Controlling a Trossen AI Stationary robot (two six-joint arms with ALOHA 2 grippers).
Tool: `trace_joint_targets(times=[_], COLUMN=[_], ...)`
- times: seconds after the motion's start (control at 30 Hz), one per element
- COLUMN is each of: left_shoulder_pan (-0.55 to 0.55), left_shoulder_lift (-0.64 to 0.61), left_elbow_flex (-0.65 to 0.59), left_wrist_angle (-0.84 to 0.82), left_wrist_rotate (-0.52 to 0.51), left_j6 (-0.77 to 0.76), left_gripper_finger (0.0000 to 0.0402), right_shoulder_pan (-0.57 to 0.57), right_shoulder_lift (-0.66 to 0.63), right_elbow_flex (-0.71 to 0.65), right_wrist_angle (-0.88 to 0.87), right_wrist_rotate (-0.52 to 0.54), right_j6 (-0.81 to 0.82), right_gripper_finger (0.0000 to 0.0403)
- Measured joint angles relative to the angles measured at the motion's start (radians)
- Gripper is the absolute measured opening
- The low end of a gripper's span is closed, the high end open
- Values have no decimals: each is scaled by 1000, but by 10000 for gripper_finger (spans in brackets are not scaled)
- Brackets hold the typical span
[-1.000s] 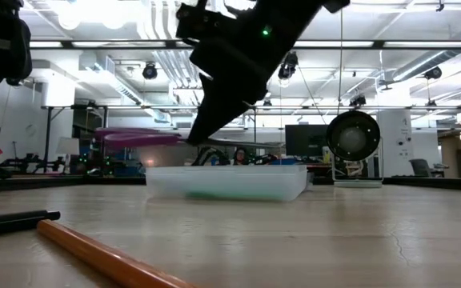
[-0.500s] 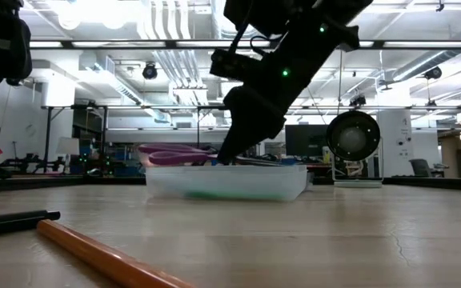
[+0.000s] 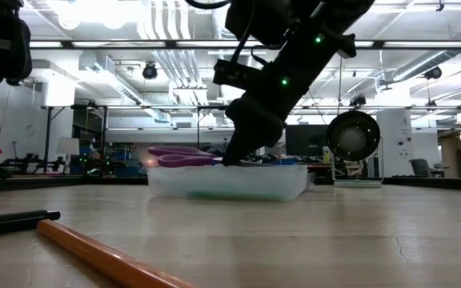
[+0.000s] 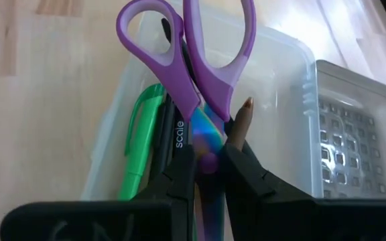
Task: Pick & place school supplies into a supply box
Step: Put the violet scissors into the supply box
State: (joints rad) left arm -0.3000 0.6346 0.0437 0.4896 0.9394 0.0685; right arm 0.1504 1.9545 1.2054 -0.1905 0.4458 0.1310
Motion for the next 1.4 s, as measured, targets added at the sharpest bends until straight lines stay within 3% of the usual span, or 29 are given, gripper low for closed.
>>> trace_joint_targets(times=[0.8,1.4], left_shoulder_pan=[0,0], left_shoulder_lift=[0,0], left_elbow_flex=[0,0], left_wrist_angle=[0,0], left_wrist_rotate=[0,0], left_j6=[0,0], left_gripper_finger=[105,105], right_shoulder_pan=[-14,-13], right_shoulder_lift=[-72,-71], right_elbow_flex=[-110,-114], right_wrist_angle=[18,41], right_wrist_rotate=[82,70], right_j6=[45,-124], right_gripper_finger=[41,41])
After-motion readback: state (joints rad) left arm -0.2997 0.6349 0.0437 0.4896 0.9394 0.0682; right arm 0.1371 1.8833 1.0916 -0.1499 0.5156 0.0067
